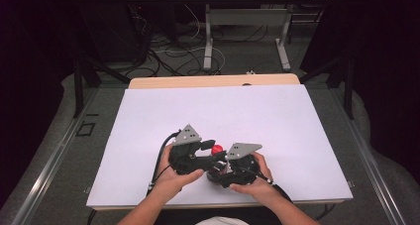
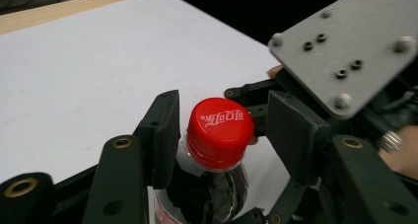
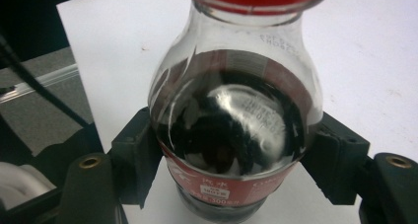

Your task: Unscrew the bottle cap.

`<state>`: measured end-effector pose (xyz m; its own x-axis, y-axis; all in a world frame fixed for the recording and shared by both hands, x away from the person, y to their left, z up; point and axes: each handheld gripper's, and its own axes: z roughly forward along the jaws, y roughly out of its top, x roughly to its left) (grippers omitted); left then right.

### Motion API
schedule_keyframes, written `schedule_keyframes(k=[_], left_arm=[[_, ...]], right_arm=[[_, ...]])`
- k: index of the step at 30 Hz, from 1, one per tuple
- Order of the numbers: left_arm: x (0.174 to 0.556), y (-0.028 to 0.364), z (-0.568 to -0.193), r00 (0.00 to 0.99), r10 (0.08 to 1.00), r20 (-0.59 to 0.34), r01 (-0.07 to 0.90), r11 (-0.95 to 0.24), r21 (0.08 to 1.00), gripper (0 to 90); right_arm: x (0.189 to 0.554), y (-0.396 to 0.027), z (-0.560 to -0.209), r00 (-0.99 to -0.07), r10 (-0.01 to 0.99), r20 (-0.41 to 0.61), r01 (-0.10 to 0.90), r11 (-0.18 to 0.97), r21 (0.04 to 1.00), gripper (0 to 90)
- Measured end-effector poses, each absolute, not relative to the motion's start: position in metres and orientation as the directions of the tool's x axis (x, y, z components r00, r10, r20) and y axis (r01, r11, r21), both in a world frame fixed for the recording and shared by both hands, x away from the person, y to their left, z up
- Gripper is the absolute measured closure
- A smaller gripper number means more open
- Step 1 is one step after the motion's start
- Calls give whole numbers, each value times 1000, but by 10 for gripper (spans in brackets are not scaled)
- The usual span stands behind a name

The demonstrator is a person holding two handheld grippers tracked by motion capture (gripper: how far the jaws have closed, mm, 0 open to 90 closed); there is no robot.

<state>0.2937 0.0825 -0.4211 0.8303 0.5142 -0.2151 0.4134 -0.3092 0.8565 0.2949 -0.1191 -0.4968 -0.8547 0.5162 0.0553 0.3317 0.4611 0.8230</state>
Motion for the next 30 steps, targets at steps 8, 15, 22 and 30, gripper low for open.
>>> schedule_keyframes(k=[8, 15, 22, 30], left_arm=[[303, 100, -422, 923, 324, -209, 324, -355, 877, 468], [310, 105, -429, 930, 288, -227, 323, -352, 878, 517], [310, 102, -431, 933, 284, -221, 316, -356, 879, 559], [305, 93, -433, 927, 322, -193, 304, -343, 889, 610]], right_arm=[[292, -118, -496, -884, 464, 61, 305, 474, 826, 299], [288, -114, -495, -906, 421, 44, 269, 492, 828, 299], [288, -112, -496, -905, 423, 49, 277, 496, 823, 300], [287, -110, -497, -902, 431, 44, 277, 497, 822, 300]])
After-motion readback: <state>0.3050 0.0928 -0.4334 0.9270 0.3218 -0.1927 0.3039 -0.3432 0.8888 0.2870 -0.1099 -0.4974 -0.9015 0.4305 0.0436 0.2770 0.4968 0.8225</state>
